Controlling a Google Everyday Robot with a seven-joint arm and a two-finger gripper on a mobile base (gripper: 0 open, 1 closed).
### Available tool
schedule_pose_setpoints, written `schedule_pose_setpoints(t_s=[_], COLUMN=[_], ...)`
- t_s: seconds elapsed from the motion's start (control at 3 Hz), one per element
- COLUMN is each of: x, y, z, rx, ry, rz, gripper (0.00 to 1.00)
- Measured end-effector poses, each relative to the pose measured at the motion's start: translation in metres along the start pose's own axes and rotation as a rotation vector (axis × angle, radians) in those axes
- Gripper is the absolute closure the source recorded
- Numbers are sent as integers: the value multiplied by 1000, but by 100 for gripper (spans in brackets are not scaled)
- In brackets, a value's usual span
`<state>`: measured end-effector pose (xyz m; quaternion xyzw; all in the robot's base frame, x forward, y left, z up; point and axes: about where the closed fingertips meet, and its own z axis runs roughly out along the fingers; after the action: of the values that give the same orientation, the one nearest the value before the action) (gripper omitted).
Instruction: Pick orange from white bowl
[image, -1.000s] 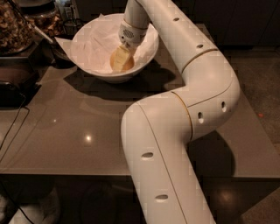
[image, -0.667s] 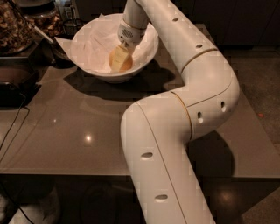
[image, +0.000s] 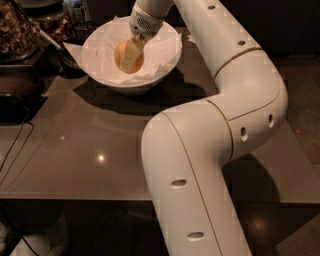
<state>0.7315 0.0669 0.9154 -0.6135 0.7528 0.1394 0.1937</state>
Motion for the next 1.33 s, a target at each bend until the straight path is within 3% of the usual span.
schedule_pose_setpoints(t_s=[0.67,1.0,1.33], x=[-9,-11,2], y=[-6,4,31], z=[4,-14,-20], rx=[27,26,-2], ry=[-26,-75,-107], rz=[-6,5,45], gripper=[100,100,100])
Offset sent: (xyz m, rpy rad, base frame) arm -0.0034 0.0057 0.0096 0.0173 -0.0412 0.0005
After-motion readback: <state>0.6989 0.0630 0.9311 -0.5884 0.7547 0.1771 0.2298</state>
